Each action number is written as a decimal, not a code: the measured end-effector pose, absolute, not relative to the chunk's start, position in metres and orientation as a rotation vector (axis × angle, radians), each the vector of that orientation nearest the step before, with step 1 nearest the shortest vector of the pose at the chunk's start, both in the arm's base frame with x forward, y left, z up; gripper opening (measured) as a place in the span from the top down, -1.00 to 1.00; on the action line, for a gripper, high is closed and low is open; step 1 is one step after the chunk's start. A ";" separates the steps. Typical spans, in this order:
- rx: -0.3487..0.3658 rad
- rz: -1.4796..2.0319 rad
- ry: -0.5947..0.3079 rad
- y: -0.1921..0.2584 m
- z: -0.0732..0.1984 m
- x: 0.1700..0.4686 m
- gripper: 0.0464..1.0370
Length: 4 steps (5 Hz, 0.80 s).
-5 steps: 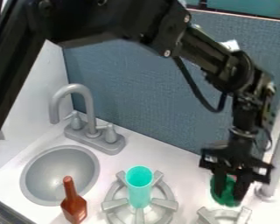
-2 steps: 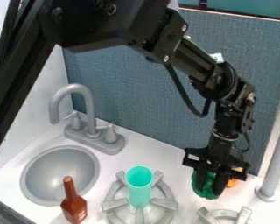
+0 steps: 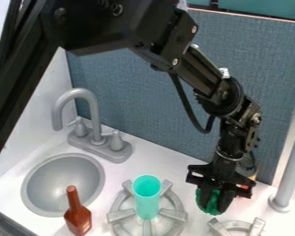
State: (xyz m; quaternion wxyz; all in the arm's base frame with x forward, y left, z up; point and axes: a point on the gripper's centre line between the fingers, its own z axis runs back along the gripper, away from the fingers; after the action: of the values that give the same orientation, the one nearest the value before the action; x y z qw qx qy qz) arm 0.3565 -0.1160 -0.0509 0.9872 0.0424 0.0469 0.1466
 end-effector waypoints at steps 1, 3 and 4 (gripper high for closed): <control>0.063 0.330 0.087 -0.111 -0.051 0.361 0.31; 0.051 0.400 0.111 -0.099 -0.062 0.361 0.31; 0.054 0.405 0.127 -0.098 -0.068 0.359 0.31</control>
State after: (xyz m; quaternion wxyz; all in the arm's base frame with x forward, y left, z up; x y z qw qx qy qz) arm 0.3588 -0.0984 -0.0682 0.9772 0.0267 0.0629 0.2009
